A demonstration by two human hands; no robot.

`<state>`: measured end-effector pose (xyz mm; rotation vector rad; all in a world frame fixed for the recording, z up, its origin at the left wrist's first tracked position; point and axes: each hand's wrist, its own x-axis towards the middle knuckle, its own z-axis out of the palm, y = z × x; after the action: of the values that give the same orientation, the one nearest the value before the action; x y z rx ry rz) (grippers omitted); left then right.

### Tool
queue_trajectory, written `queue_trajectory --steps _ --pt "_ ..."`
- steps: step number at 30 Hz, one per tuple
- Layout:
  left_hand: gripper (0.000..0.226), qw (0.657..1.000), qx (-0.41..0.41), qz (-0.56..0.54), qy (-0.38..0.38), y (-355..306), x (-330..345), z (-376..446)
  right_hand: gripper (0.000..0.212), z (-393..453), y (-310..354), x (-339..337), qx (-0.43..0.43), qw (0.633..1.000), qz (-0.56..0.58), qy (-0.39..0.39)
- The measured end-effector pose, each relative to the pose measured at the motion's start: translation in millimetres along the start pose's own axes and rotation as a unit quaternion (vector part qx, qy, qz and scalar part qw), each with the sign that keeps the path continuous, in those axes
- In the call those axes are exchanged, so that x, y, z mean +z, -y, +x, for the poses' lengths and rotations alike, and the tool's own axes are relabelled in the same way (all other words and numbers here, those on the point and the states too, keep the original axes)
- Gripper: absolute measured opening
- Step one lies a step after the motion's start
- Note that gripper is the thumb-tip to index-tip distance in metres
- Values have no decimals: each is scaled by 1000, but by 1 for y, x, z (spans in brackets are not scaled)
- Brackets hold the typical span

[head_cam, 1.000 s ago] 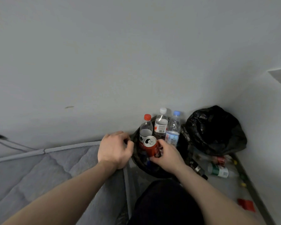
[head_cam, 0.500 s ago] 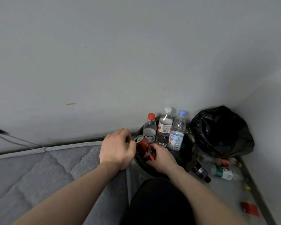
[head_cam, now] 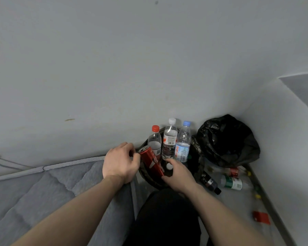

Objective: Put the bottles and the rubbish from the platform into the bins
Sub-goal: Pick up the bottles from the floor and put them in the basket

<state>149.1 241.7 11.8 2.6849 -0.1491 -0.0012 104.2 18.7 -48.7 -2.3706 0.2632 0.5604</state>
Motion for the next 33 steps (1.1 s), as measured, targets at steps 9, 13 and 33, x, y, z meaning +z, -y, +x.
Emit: queue_trajectory --steps 9,13,33 --pt "22 999 6 18 26 -3 -1 2 77 -71 -69 -47 117 992 0 -44" --pt "23 999 17 37 31 0 2 9 82 -128 -114 -69 181 980 17 -77" --pt "21 943 296 136 66 -102 29 -36 78 -322 -226 -119 262 951 51 -159"
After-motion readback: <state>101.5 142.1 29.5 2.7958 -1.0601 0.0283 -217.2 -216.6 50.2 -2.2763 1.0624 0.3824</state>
